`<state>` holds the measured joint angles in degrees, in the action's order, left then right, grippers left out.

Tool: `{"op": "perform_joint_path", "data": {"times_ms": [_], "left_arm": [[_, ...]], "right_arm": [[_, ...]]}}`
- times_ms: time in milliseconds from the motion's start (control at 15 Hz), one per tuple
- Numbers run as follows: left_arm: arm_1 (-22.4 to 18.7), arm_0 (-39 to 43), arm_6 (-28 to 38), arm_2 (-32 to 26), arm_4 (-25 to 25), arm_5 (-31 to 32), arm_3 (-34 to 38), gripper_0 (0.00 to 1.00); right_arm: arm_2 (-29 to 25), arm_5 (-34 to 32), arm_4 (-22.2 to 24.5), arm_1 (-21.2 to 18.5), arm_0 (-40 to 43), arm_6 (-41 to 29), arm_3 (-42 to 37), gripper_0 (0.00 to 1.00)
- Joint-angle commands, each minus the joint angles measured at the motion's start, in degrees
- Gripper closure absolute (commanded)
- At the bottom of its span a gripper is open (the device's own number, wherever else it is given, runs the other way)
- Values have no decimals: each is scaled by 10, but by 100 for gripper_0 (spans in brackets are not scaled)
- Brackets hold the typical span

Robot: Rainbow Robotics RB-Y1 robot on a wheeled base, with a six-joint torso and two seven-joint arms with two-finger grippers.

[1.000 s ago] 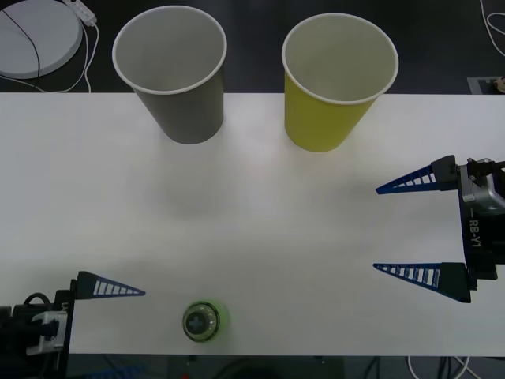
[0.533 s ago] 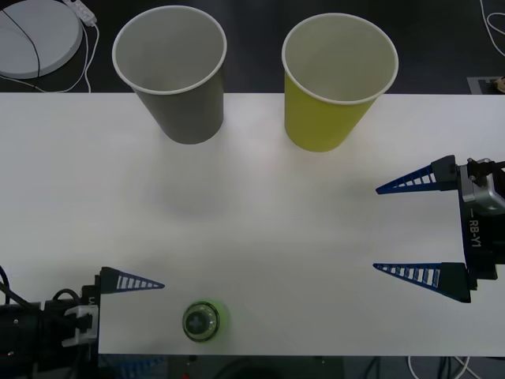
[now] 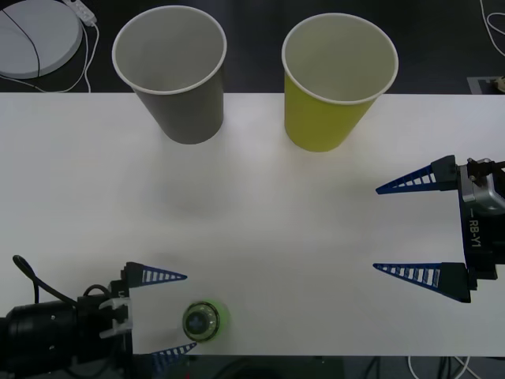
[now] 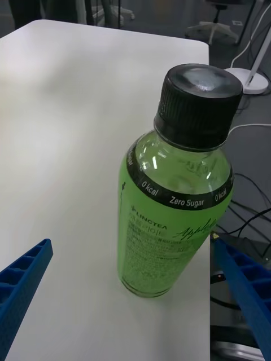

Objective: Put the can into the green bin and the plastic bottle into the gray bin

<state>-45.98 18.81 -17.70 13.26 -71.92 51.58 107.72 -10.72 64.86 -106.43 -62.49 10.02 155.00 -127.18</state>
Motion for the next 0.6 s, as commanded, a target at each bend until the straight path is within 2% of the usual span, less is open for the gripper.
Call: {"op": "perform_joint_path", "data": {"times_ms": [67, 267, 600], "left_arm": [[-2, 1, -7, 32, 5, -32, 4, 0], [-2, -1, -16, 60, 8, -68, 12, 0], [-1, -9, -30, 78, 8, -85, 13, 0]], "right_arm": [[0, 0, 0, 0, 0, 0, 0, 0], [0, 0, 0, 0, 0, 0, 0, 0], [0, 0, 0, 0, 0, 0, 0, 0]]}}
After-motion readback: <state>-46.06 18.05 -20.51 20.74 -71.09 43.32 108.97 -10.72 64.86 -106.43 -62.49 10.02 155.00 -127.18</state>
